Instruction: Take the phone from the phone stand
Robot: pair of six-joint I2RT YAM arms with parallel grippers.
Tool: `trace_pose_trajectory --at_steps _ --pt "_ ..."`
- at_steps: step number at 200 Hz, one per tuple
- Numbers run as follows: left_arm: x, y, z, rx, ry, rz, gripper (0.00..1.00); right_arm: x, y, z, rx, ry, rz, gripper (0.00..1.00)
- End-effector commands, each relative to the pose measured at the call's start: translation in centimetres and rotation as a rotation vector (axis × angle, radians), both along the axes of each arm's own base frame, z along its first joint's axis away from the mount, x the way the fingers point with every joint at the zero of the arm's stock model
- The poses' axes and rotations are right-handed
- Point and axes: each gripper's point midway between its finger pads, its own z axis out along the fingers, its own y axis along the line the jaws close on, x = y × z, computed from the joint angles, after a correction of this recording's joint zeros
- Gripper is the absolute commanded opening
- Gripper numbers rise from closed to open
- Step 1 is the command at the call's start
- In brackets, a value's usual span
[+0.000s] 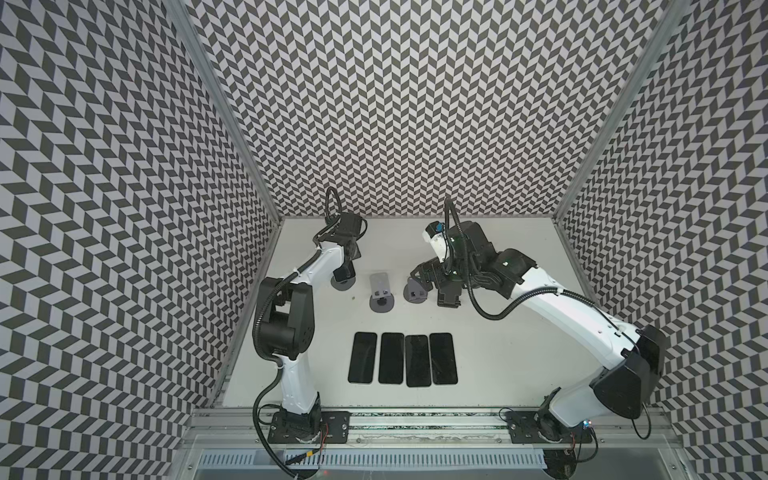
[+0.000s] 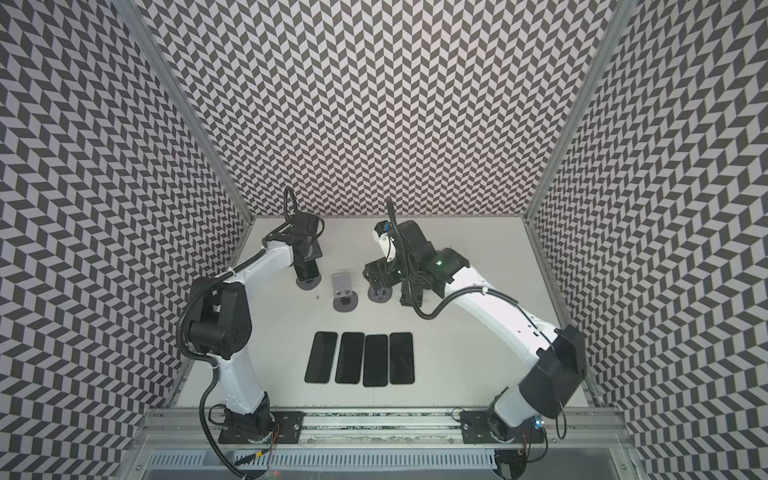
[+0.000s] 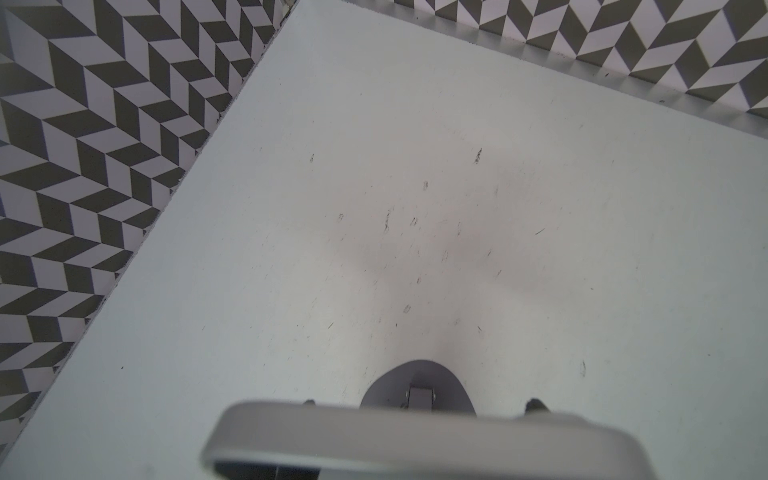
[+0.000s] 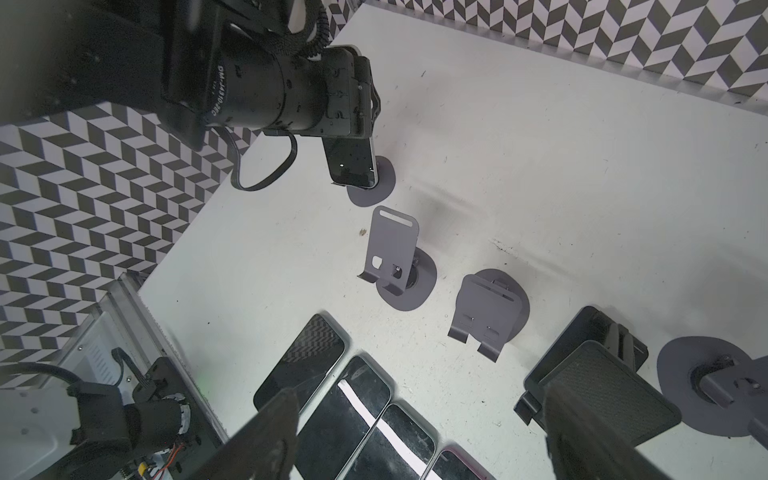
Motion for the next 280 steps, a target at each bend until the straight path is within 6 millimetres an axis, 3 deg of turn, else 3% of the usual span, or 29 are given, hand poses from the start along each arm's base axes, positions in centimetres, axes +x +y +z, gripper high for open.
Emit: trace_pose_trajectory --at_steps 1,190,280 --pt "-0.1 0.2 1.6 -0.029 -0.051 0.018 0.71 0.3 0.1 1.6 0.03 -0.041 0.003 0.9" --pt "-0.1 0.5 5.5 -0.044 -0.149 0.01 0.7 0.1 -0.1 2.3 0.047 -0.041 -0.007 0.89" --pt "-3.1 1.4 9.5 -0.035 -0.225 0.003 0.7 -0.1 0.1 2.7 0.1 -0.019 -0.035 0.85"
